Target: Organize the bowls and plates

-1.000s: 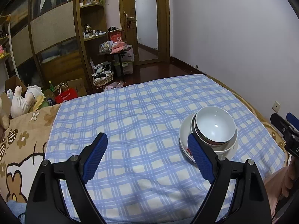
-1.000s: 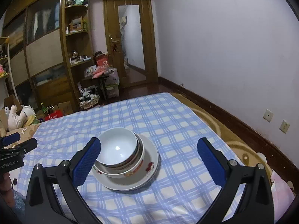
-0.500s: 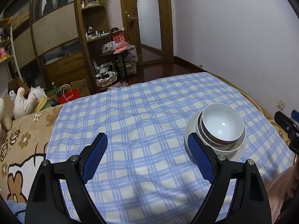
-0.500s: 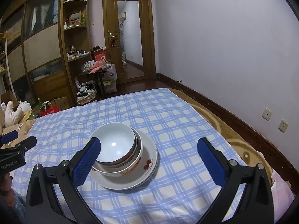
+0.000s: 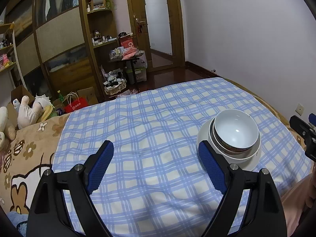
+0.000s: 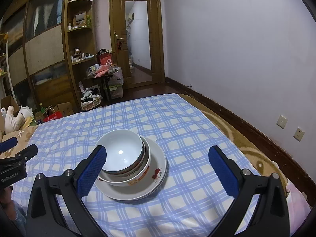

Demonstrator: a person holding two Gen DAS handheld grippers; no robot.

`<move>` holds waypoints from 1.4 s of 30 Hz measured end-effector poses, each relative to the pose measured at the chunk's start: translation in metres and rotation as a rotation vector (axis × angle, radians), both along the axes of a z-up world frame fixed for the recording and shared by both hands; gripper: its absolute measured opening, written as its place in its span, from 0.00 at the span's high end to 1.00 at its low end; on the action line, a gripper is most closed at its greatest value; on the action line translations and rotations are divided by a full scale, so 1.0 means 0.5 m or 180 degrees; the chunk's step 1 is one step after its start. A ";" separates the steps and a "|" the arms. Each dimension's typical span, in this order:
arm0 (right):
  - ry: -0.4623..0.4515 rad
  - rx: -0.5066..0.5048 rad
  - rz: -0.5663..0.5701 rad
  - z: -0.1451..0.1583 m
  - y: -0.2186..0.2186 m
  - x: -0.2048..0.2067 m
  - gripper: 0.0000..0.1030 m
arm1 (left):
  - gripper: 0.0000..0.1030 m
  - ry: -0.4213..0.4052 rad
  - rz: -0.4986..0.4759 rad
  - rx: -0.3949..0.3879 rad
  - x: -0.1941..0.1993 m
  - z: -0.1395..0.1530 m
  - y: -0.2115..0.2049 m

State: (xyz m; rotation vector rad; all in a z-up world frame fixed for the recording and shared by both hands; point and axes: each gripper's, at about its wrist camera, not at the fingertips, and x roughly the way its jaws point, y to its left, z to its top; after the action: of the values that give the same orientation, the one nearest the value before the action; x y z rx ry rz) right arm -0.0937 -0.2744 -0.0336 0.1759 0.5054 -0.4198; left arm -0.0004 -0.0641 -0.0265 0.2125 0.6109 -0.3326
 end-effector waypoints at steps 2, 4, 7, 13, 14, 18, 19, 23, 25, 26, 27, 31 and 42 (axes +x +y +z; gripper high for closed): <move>0.0001 0.0000 0.0005 0.000 -0.001 0.000 0.00 | 0.16 0.0008 -0.0002 0.0002 -0.001 0.000 0.000; 0.0002 0.0004 -0.0001 0.000 0.000 0.000 0.00 | 0.16 0.0031 -0.0001 0.0000 -0.001 -0.001 0.000; -0.0004 0.0003 -0.0005 0.000 -0.001 0.000 0.00 | 0.16 0.0009 0.0016 0.0013 -0.001 0.000 0.000; -0.0002 -0.0001 0.0004 0.000 -0.001 0.000 0.00 | 0.16 -0.0034 0.0040 0.0052 -0.008 -0.002 -0.002; -0.0004 -0.0004 0.0012 0.000 -0.001 0.000 0.00 | 0.16 -0.0057 0.0057 0.0060 -0.010 -0.001 -0.002; 0.0008 -0.0007 0.0002 0.000 -0.001 0.000 0.00 | 0.16 -0.0075 0.0072 0.0050 -0.011 0.000 0.000; 0.0008 -0.0005 0.0002 0.000 -0.001 0.000 0.00 | 0.16 -0.0080 0.0076 0.0054 -0.011 0.001 0.001; 0.0003 -0.0001 0.0009 0.000 0.000 0.000 0.00 | 0.16 -0.0076 0.0069 0.0058 -0.012 0.001 0.000; 0.0005 -0.0005 -0.0002 0.000 0.000 0.001 0.00 | 0.16 -0.0081 0.0072 0.0060 -0.012 0.001 0.001; 0.0003 -0.0001 0.0006 0.000 -0.001 0.000 0.00 | 0.16 -0.0073 0.0062 0.0059 -0.011 0.001 0.001; 0.0001 0.0001 0.0005 0.000 -0.001 0.000 0.00 | 0.16 -0.0075 0.0070 0.0058 -0.012 0.001 0.001; 0.0001 -0.0005 -0.0002 0.001 0.000 0.000 0.00 | 0.16 -0.0074 0.0073 0.0065 -0.012 0.000 0.000; 0.0003 0.0005 -0.0031 0.000 0.000 0.000 0.00 | 0.16 -0.0051 0.0083 0.0053 -0.011 -0.003 0.005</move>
State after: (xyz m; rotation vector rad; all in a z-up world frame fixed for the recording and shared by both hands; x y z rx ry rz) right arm -0.0938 -0.2741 -0.0336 0.1796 0.5060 -0.4290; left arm -0.0057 -0.0616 -0.0283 0.2229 0.6002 -0.3003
